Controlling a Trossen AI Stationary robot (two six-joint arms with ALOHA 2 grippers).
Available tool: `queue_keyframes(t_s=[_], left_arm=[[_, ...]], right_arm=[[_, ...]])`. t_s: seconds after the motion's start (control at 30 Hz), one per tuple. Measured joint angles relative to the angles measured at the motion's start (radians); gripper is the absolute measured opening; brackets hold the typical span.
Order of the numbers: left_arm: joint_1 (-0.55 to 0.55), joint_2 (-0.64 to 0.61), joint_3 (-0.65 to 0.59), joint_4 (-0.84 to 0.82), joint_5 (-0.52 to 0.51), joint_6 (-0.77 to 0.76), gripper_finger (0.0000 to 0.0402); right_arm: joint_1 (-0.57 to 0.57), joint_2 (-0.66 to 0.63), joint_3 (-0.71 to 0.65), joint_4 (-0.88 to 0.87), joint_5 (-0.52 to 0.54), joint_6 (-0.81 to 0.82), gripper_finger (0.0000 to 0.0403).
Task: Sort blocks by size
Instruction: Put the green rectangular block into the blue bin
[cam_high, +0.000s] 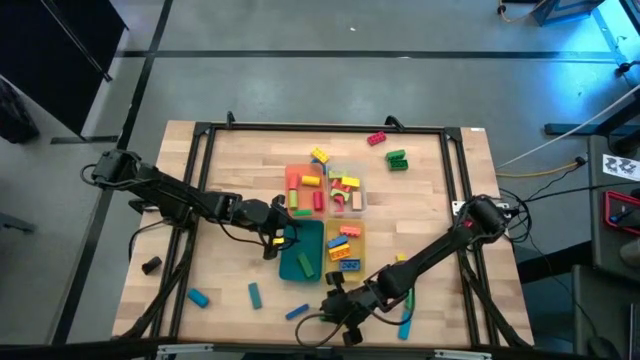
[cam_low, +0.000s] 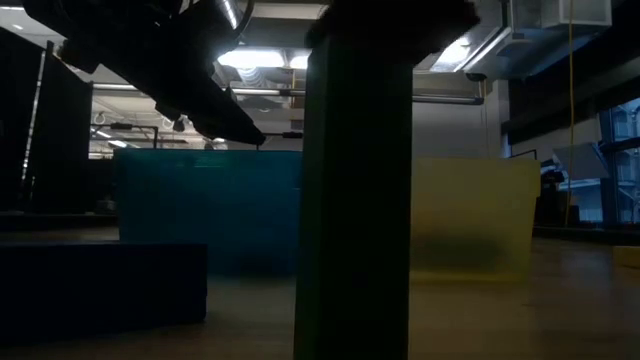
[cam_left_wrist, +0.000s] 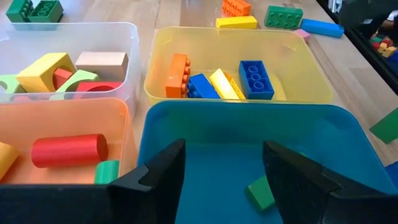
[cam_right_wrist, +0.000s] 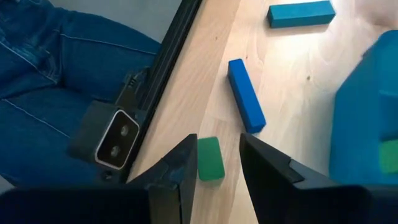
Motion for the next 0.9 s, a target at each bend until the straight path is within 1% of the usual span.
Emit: queue_keyframes(t_s=[0.43,0.57,0.9], left_arm=[[0.0,0.0,-0.001,0.0,0.0,-0.023,0.0198],[0.0,0.0,-0.001,0.0,0.0,-0.023,0.0198],[0.0,0.0,-0.001,0.0,0.0,-0.023,0.0198]], right_arm=[[0.0,0.017,0.0,-0.002,0.002,-0.001,0.0122],[0.0,0.017,0.0,-0.001,0.024,-0.006,0.0122],[0.0,0.018,0.0,0.018,0.029,-0.061,0.0122]])
